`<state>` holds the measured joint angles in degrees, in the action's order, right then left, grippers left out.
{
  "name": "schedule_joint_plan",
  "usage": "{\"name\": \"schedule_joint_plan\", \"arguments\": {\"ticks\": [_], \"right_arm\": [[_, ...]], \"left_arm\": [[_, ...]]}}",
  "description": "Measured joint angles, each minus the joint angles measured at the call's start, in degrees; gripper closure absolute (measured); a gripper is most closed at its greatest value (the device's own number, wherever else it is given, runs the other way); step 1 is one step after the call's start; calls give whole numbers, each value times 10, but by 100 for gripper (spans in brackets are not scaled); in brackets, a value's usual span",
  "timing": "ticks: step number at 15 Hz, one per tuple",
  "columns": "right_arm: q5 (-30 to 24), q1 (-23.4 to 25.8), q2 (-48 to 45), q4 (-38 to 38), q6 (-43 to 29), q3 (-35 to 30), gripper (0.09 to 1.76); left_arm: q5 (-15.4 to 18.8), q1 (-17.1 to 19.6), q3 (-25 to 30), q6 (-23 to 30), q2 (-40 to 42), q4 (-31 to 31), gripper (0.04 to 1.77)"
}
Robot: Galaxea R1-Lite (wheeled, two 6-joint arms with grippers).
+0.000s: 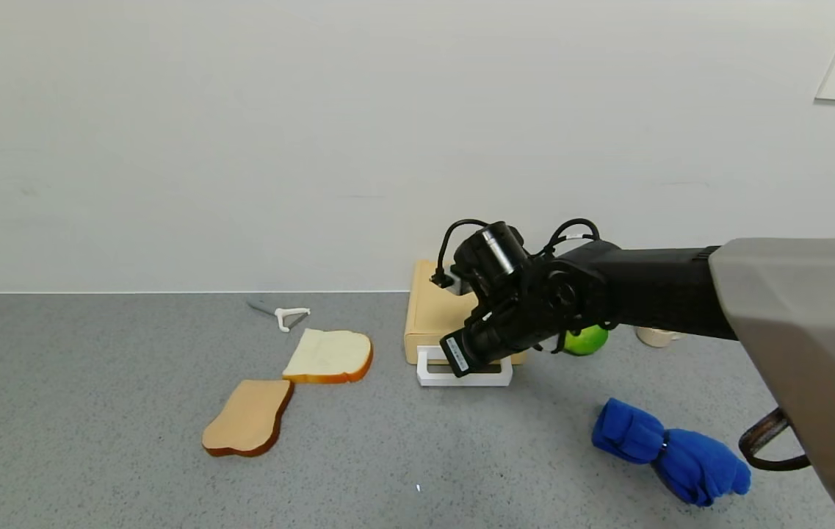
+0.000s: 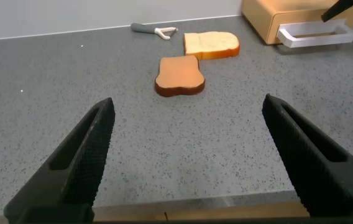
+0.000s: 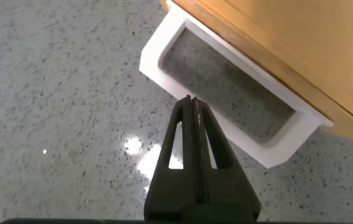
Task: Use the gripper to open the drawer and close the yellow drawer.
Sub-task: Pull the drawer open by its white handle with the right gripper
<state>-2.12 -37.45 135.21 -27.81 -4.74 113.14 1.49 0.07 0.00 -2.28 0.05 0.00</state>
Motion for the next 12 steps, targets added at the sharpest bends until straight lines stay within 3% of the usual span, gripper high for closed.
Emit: {"name": "schedule_joint_plan", "arguments": {"ticks": [6, 12], "right_arm": [[59, -11, 28, 23, -67, 8, 173], [71, -4, 44, 37, -80, 8, 173]], "left_arm": [[-1, 0, 0, 0, 0, 0, 9], [-1, 0, 0, -1, 0, 0, 9]]}}
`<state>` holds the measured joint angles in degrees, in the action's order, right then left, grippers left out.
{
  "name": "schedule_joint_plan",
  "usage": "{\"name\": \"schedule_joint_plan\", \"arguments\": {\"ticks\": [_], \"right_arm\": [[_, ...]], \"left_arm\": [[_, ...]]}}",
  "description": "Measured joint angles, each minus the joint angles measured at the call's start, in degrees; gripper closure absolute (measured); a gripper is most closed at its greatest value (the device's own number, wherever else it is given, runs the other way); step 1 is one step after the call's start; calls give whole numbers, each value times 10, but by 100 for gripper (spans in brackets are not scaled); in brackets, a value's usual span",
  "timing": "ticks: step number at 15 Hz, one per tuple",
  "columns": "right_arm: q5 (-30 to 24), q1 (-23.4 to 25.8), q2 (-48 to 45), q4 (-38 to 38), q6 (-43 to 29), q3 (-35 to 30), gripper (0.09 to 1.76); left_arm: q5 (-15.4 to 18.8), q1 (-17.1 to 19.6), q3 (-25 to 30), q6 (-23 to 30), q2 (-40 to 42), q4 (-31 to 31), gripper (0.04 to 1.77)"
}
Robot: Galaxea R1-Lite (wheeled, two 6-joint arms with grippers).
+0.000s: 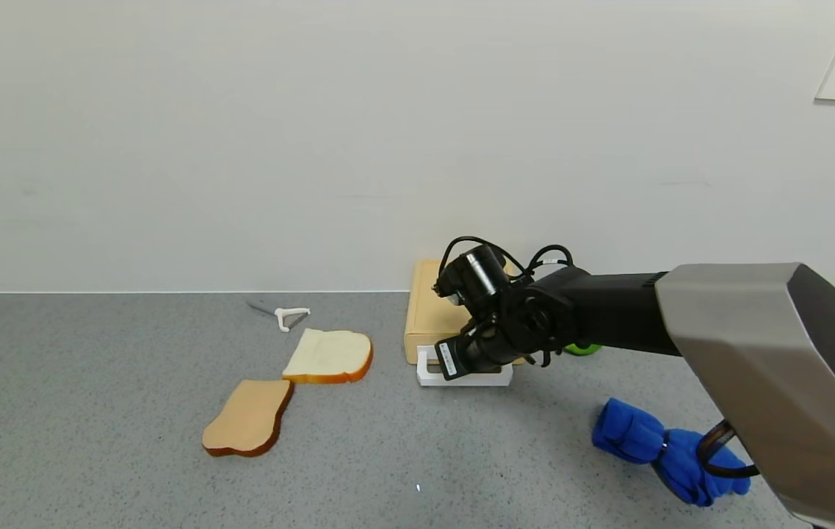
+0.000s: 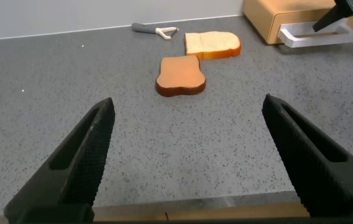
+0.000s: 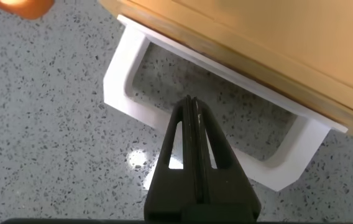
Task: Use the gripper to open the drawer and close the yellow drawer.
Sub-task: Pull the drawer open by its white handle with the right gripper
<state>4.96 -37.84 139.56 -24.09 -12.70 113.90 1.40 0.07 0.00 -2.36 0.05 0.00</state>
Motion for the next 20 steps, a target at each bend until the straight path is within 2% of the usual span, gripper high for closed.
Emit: {"name": "schedule_joint_plan", "arguments": {"ticks": [20], "right_arm": [[16, 35, 9, -30, -17, -1, 173]], "left_arm": [[0, 0, 0, -1, 0, 0, 9]]}}
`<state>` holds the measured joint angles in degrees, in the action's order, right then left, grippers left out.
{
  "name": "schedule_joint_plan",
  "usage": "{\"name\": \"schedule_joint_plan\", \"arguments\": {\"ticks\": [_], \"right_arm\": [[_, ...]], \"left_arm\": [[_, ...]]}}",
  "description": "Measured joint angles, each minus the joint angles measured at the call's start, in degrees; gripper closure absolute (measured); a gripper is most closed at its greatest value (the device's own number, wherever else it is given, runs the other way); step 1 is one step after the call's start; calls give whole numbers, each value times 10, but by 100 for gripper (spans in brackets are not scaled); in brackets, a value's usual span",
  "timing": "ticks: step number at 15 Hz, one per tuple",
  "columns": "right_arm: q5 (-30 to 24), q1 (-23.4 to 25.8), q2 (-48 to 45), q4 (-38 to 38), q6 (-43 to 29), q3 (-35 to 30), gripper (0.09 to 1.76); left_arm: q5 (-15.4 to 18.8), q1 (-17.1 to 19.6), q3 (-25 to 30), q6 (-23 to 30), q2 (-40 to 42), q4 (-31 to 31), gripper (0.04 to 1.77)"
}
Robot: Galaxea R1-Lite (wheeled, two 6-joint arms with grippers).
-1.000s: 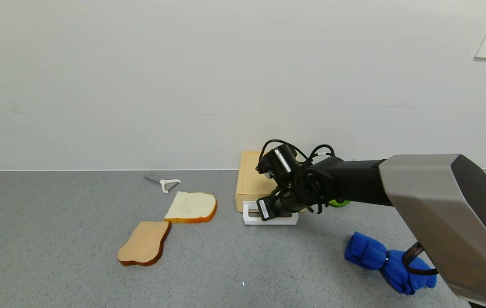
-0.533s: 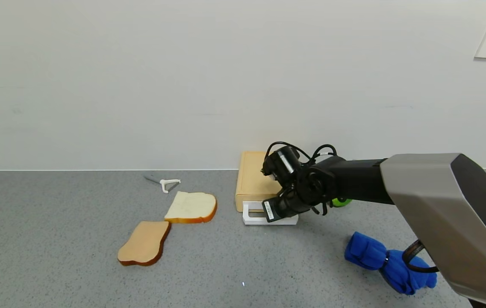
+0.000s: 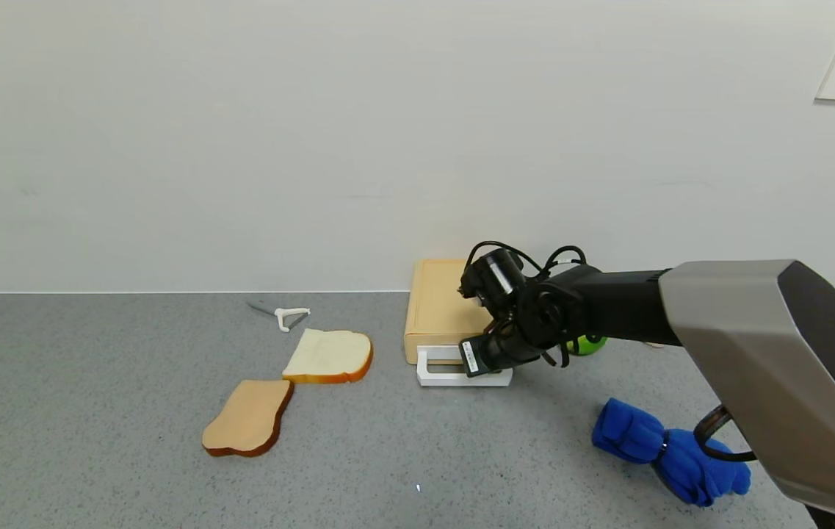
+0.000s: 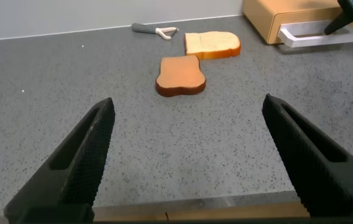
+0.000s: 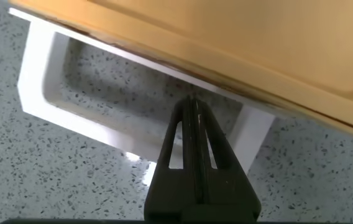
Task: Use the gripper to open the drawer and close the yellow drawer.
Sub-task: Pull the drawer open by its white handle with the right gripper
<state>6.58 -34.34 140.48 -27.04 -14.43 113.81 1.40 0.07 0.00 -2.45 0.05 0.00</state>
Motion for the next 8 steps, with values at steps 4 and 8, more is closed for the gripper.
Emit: {"name": "schedule_joint_plan", "arguments": {"ticks": [4, 8], "right_arm": [[-1, 2, 0, -30, -4, 0, 173], [-3, -1, -3, -58, -14, 0, 173]], "left_arm": [[0, 0, 0, 0, 0, 0, 9], [0, 0, 0, 0, 0, 0, 9]]}}
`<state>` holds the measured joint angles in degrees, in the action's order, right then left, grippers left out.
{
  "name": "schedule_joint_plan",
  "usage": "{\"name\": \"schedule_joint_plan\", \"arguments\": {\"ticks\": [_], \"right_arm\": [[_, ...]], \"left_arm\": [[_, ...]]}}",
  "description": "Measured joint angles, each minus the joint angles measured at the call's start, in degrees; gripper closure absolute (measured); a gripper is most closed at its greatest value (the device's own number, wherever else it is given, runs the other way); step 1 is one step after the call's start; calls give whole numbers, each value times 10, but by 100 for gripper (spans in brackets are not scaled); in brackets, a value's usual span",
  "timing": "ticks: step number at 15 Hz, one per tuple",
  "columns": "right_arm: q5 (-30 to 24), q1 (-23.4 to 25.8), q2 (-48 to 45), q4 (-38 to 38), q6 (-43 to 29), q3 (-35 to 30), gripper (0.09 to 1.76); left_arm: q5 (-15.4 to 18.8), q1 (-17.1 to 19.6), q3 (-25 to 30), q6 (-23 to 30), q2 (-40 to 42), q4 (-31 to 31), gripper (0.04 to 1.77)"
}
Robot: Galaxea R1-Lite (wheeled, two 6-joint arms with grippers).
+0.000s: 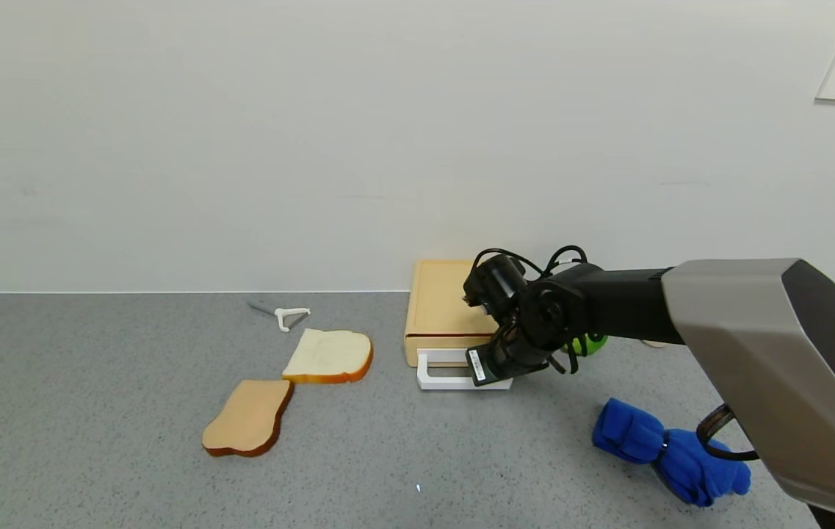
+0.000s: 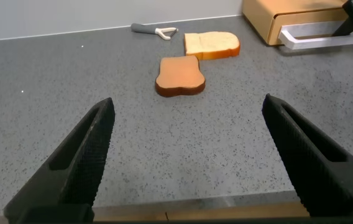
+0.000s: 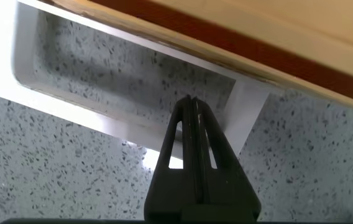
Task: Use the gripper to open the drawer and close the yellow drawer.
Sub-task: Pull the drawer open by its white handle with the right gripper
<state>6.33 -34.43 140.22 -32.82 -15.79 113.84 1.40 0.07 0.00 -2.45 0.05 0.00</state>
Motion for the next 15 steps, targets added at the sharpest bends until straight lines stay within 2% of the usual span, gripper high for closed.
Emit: {"name": "schedule_joint_plan", "arguments": {"ticks": [7, 15], "right_arm": [[-36, -9, -16, -78, -17, -1, 173], [-38, -26, -28, -132, -55, -8, 173]], "left_arm": [[-1, 0, 0, 0, 0, 0, 9], [-1, 0, 0, 0, 0, 0, 9]]}}
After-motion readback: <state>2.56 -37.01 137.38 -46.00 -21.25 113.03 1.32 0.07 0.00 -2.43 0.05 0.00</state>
